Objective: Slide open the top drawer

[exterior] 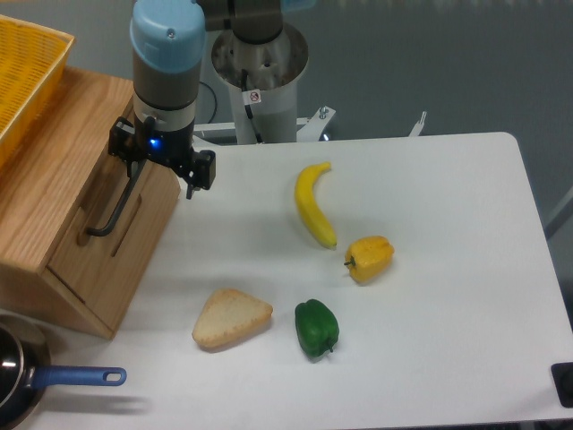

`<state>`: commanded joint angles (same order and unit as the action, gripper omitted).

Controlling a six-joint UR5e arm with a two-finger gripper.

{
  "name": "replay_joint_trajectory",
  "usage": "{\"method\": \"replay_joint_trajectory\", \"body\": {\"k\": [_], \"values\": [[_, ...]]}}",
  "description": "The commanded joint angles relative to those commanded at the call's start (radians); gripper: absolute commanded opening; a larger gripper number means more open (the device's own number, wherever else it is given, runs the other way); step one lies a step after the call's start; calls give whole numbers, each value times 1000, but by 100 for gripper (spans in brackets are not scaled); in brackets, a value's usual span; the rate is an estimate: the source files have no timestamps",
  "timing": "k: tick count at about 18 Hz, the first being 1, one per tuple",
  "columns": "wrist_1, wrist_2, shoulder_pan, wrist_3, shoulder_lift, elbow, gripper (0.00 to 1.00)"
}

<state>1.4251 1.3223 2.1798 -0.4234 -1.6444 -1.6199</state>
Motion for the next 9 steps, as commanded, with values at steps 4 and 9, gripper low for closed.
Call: {"method": "replay_joint_trajectory", "body": {"k": [4, 9], "values": [[-2, 0, -8, 2, -17, 0, 100], [-2, -6, -9, 2, -18, 0, 100]]}}
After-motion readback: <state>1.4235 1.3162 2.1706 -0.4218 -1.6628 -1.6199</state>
